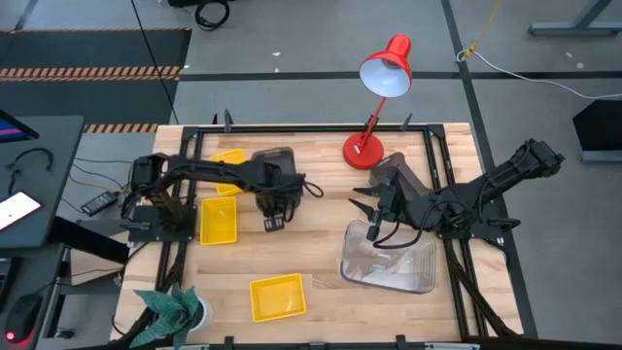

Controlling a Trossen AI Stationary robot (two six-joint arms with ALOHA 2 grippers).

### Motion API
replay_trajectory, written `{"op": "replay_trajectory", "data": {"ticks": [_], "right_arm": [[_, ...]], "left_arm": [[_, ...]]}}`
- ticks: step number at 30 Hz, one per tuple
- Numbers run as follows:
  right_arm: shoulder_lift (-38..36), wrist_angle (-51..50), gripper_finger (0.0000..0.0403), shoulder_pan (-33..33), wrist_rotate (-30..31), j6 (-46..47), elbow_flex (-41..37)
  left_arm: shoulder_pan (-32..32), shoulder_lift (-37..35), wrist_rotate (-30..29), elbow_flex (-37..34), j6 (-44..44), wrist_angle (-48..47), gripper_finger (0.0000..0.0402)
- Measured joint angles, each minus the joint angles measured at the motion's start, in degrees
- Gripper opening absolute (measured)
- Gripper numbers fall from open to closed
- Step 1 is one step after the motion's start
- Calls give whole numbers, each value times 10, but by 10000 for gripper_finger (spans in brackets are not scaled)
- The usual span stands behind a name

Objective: Stack baskets by color
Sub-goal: Stack the bottom left black bin on the top black bin, then stack the black bin on the stacked black bins

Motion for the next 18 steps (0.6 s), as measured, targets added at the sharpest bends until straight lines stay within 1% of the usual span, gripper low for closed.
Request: {"op": "replay_trajectory", "data": {"ticks": [4, 7, 9, 11, 14, 16, 18], "right_arm": [[0, -1, 130, 4, 1, 6, 0], [0, -4, 130, 4, 34, 11, 0], [0, -22, 130, -3, 44, 20, 3], [0, -77, 130, -17, 42, 56, 21], [-1, -209, 130, -52, 23, 150, 52], [-1, -306, 130, -89, -6, 215, 61], [-1, -367, 130, -135, -59, 261, 64]], "left_arm": [[-5, 0, -25, 14, 1, -16, 101], [-4, 0, -32, 24, 15, -24, 138], [-2, -3, -42, 25, 27, -27, 158], [-2, -5, -52, 25, 34, -29, 172], [-7, -16, -77, 25, 41, -26, 182], [-21, -26, -106, 25, 54, -12, 184], [-38, -36, -120, 26, 72, 17, 185]]}}
